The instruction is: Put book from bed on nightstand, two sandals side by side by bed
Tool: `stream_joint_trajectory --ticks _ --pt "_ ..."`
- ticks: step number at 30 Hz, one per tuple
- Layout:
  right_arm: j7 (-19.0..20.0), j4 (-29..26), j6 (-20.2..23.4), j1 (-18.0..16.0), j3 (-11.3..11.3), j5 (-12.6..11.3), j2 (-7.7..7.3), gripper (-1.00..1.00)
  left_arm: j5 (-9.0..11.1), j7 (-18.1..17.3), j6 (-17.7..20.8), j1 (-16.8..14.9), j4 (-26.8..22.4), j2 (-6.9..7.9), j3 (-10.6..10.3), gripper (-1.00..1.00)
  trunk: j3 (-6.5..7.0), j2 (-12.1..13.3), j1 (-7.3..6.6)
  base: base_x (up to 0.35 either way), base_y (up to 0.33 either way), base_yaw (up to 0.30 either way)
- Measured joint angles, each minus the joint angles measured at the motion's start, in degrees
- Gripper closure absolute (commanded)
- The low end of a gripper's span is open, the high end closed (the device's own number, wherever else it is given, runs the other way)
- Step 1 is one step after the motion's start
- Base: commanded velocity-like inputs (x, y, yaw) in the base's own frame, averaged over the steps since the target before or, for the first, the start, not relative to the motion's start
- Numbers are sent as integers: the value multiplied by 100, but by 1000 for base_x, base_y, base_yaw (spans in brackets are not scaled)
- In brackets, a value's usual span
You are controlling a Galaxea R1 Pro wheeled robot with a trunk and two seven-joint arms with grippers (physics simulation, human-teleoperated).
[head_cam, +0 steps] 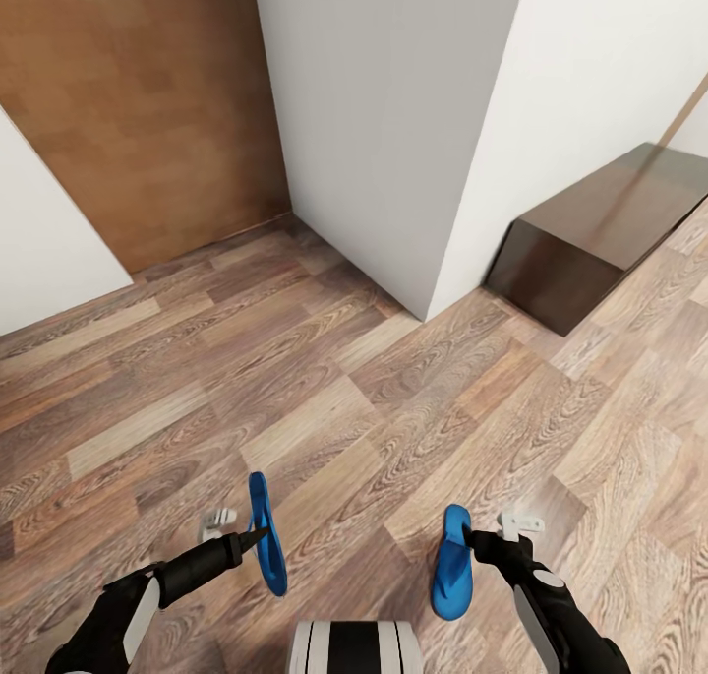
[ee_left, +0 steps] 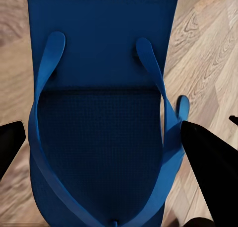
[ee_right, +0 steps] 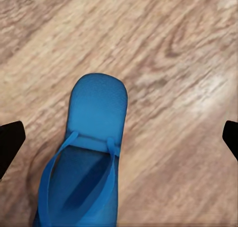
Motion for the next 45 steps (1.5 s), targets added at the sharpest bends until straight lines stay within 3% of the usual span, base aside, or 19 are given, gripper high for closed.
stream_joint_trajectory --ticks 21,45 --pt "0 -5 0 0 1 0 2 -100 -3 -7 1 0 0 -7 2 100 -466 -28 54 0 0 0" --pt "0 -5 0 0 4 0 4 -100 16 -5 1 0 -1 -4 19 100 -466 -28 54 25 30 0"
